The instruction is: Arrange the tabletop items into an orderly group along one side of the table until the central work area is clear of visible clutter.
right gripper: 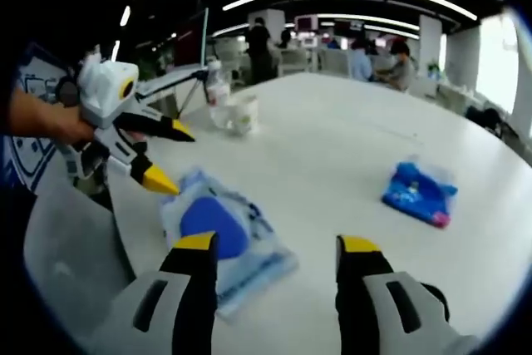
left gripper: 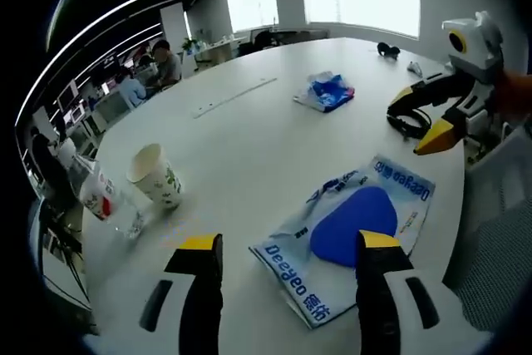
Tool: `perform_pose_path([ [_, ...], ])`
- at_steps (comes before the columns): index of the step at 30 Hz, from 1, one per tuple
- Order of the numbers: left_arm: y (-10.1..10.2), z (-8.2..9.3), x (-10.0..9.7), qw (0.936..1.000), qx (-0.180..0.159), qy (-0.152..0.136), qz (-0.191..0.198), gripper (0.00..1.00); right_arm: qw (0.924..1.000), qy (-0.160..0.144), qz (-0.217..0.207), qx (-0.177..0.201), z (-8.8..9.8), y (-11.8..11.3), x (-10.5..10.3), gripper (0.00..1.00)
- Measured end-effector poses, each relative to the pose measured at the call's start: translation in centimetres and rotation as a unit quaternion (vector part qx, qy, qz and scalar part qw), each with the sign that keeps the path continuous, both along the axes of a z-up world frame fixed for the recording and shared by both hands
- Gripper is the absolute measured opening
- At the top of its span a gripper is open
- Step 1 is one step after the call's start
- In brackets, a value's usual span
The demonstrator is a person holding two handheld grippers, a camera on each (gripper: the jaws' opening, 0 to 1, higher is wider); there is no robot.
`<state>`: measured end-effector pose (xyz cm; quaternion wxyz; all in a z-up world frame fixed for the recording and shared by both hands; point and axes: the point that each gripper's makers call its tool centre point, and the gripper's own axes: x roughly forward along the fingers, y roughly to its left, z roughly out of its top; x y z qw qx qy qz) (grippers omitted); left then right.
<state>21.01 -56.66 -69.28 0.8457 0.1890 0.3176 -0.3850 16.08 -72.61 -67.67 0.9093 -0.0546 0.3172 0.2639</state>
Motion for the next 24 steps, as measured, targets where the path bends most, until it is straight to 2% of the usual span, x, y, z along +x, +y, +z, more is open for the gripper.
perform_pose_path([
  [8,0.7,-1.5,-0.7,0.9998,-0.003,0.017,0.012,0.55,0.9995,0.028,0.007,-0.014,-2.0,0.5,-1.6,0.44],
  [12,1.1,-2.0,-1.2,0.9995,-0.001,0.029,0.01,0.47,0.9982,0.059,0.004,-0.011,-3.3,1.0,-2.3,0.38],
  [15,1.4,-2.2,-1.5,0.999,-0.006,0.04,0.016,0.4,0.9975,0.068,0.0,-0.019,-3.8,1.0,-2.4,0.32],
  [20,1.8,-3.5,-1.6,0.9981,-0.005,0.056,0.024,0.37,0.9954,0.091,0.003,-0.03,-5.1,0.9,-2.5,0.28],
  [24,2.2,-4.3,-2.3,0.9969,-0.005,0.073,0.03,0.27,0.9937,0.108,0.001,-0.032,-5.6,0.9,-3.0,0.21],
])
